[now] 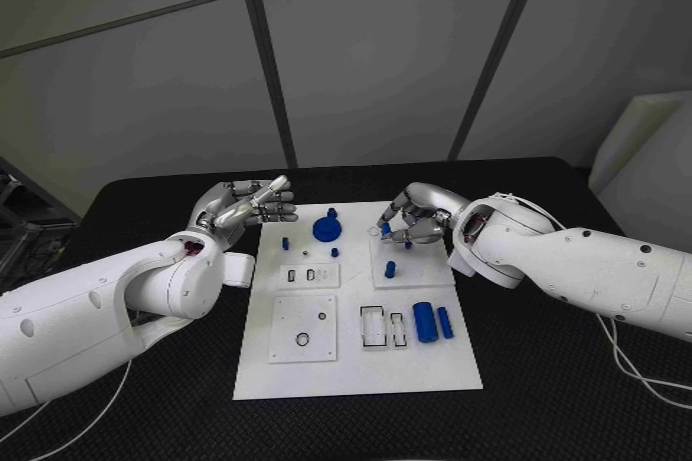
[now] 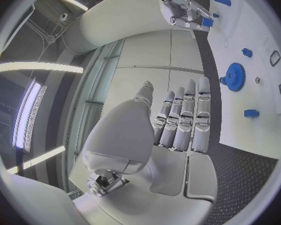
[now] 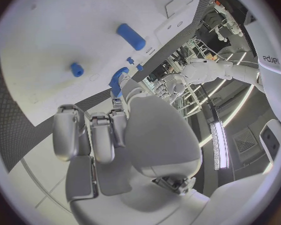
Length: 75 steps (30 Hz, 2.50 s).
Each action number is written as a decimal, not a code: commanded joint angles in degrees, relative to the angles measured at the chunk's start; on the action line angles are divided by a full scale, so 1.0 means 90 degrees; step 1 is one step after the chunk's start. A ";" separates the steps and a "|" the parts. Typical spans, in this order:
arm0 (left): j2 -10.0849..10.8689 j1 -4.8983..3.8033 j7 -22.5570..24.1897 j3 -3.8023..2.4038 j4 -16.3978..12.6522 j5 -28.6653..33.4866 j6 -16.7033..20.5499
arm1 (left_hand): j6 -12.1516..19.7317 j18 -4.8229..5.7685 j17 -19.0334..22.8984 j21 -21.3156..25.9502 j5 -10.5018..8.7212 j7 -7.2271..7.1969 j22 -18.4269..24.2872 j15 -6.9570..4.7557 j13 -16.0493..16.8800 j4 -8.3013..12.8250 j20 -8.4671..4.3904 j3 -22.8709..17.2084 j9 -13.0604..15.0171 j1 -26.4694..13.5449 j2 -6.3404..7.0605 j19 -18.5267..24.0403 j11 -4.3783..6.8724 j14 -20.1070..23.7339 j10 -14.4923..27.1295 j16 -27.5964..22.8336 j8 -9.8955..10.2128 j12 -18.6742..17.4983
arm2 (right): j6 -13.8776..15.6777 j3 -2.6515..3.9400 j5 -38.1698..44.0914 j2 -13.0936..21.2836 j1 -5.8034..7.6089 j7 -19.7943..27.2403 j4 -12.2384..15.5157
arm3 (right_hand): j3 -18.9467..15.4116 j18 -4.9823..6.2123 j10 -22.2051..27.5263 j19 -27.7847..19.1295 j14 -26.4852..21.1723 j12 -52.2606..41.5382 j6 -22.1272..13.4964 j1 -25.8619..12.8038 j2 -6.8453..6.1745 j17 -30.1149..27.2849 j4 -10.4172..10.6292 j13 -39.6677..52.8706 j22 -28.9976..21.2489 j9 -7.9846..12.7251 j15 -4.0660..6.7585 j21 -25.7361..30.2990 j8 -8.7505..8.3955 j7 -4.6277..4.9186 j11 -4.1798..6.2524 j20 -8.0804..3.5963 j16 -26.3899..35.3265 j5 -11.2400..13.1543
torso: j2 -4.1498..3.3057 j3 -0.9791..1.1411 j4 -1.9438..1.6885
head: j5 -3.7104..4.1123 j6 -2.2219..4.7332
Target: Assemble the parts on the task board
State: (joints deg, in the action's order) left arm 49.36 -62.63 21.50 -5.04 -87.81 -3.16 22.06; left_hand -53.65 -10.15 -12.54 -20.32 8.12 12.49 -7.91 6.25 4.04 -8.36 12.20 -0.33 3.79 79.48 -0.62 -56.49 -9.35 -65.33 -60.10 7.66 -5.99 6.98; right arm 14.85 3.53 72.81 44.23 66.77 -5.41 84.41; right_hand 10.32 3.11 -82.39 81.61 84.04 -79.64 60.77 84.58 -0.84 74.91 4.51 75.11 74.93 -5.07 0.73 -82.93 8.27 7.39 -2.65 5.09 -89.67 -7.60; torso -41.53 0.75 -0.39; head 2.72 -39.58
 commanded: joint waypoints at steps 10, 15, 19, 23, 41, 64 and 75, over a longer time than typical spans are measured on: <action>0.0005 -0.0013 0.0045 -0.0006 0.0104 -0.0052 -0.0081 | -0.0006 -0.0029 -0.0006 0.0043 -0.0033 0.0045 0.0010 0.0018 -0.0004 0.0030 0.0016 0.0003 -0.0003 0.0030 -0.0017 0.0034 -0.0019 0.0003 -0.0007 -0.0029 0.0042 -0.0042 | 0.0212 0.0004 0.0087 -0.0737 0.0009 -0.0545 0.0040 | 0.0050 -0.0034 0.0050 0.0020 0.0646 0.0055 0.0009 -0.0015 0.0065 0.1609 -0.0007 0.0496 0.0249 -0.0010 0.0056 -0.0034 0.0044 0.0002 -0.0001 0.0005 -0.0007 -0.0066 | -0.0002 -0.0016 -0.0018 | -0.0237 -0.0076; -0.0003 -0.0016 0.0043 -0.0006 0.0143 -0.0052 -0.0077 | -0.0006 -0.0029 -0.0006 0.0043 -0.0033 0.0045 0.0010 0.0018 -0.0004 0.0030 0.0016 0.0003 -0.0003 0.0030 -0.0017 0.0034 -0.0019 0.0003 -0.0007 -0.0029 0.0042 -0.0042 | 0.0208 -0.0006 0.0105 -0.1055 -0.0006 -0.0703 -0.0039 | 0.0056 -0.0033 0.0085 0.0018 0.0644 0.0104 -0.0001 -0.0031 0.0069 0.1599 -0.0004 0.0452 0.0246 -0.0008 0.0055 -0.0032 0.0041 0.0005 -0.0003 0.0005 -0.0003 -0.0101 | -0.0013 -0.0009 -0.0011 | -0.0287 -0.0102; -0.0013 -0.0017 0.0041 -0.0006 0.0168 -0.0052 -0.0074 | -0.0006 -0.0029 -0.0006 0.0043 -0.0033 0.0045 0.0010 0.0018 -0.0004 0.0030 0.0016 0.0003 -0.0003 0.0030 -0.0017 0.0034 -0.0019 0.0003 -0.0007 -0.0029 0.0042 -0.0042 | 0.0168 -0.0054 0.0122 -0.1254 -0.0026 -0.0808 -0.0108 | 0.0061 -0.0031 0.0100 0.0011 0.0642 0.0127 -0.0009 -0.0035 0.0069 0.1593 -0.0006 0.0432 0.0235 -0.0006 0.0054 -0.0026 0.0038 0.0006 -0.0004 0.0005 -0.0001 -0.0122 | -0.0012 -0.0001 -0.0006 | -0.0329 -0.0109; -0.0026 -0.0017 0.0040 -0.0007 0.0186 -0.0052 -0.0075 | -0.0006 -0.0029 -0.0006 0.0043 -0.0033 0.0045 0.0010 0.0018 -0.0004 0.0030 0.0016 0.0003 -0.0003 0.0030 -0.0017 0.0034 -0.0019 0.0003 -0.0007 -0.0029 0.0042 -0.0042 | 0.0083 -0.0171 0.0141 -0.1438 -0.0040 -0.0910 -0.0175 | 0.0064 -0.0030 0.0109 0.0008 0.0641 0.0141 -0.0022 -0.0045 0.0067 0.1586 -0.0006 0.0421 0.0231 -0.0003 0.0053 -0.0023 0.0033 0.0011 -0.0006 0.0005 0.0002 -0.0137 | -0.0007 -0.0002 -0.0010 | -0.0347 -0.0123; -0.0050 -0.0018 0.0026 -0.0007 0.0196 -0.0054 -0.0090 | -0.0008 -0.0031 -0.0011 0.0047 -0.0033 0.0043 0.0014 0.0018 -0.0003 0.0042 0.0017 0.0006 -0.0003 0.0041 -0.0020 0.0034 -0.0019 0.0001 -0.0010 -0.0043 0.0046 -0.0046 | -0.0125 -0.0287 0.0326 -0.1659 -0.0226 -0.1137 -0.0198 | 0.0061 -0.0029 0.0108 0.0005 0.0639 0.0143 -0.0035 -0.0068 0.0060 0.1580 0.0001 0.0421 0.0227 0.0000 0.0051 -0.0020 0.0028 0.0016 -0.0011 0.0006 0.0005 -0.0148 | -0.0007 0.0002 -0.0010 | -0.0386 -0.0172; -0.0061 -0.0018 0.0008 -0.0007 0.0183 -0.0063 -0.0104 | -0.0008 -0.0031 -0.0011 0.0047 -0.0033 0.0043 0.0014 0.0018 -0.0003 0.0042 0.0017 0.0006 -0.0003 0.0041 -0.0020 0.0034 -0.0019 0.0001 -0.0010 -0.0043 0.0046 -0.0046 | -0.0374 -0.0294 0.0396 -0.1713 -0.0259 -0.1208 -0.0242 | 0.0026 -0.0024 0.0130 -0.0013 0.0634 0.0181 -0.0088 -0.0175 -0.0005 0.1557 0.0028 0.0391 0.0200 0.0013 0.0041 -0.0002 0.0008 0.0032 -0.0023 0.0014 0.0015 -0.0166 | -0.0006 0.0000 -0.0008 | -0.0390 -0.0204; -0.0065 -0.0018 0.0004 -0.0007 0.0186 -0.0063 -0.0110 | -0.0008 -0.0031 -0.0014 0.0052 -0.0034 0.0043 0.0018 0.0019 -0.0003 0.0050 0.0018 0.0010 -0.0003 0.0047 -0.0020 0.0036 -0.0019 0.0002 -0.0010 -0.0056 0.0051 -0.0051 | -0.0390 -0.0297 0.0421 -0.1722 -0.0262 -0.1232 -0.0260 | 0.0017 -0.0012 0.0211 -0.0049 0.0624 0.0292 -0.0226 -0.0235 -0.0068 0.1517 0.0032 0.0298 0.0145 0.0046 0.0014 0.0034 -0.0059 0.0080 -0.0060 0.0033 0.0034 -0.0179 | -0.0002 -0.0001 -0.0011 | -0.0386 -0.0215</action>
State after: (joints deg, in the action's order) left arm 48.85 -62.69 21.42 -5.05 -86.05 -3.32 21.82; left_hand -53.65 -10.16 -12.57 -20.09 8.12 12.49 -7.84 6.25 4.04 -8.20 12.20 -0.17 3.79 79.48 -0.62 -56.49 -9.35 -65.33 -60.10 7.31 -5.78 6.76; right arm 12.23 0.94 76.09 28.75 64.44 -15.89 82.22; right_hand 10.61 3.10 -80.84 81.39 84.04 -77.18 59.08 82.84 -1.39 74.93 4.52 75.00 74.91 -4.78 0.72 -82.92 7.93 8.16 -3.17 5.31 -89.67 -8.87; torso -41.58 0.74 -0.46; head -0.77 -41.51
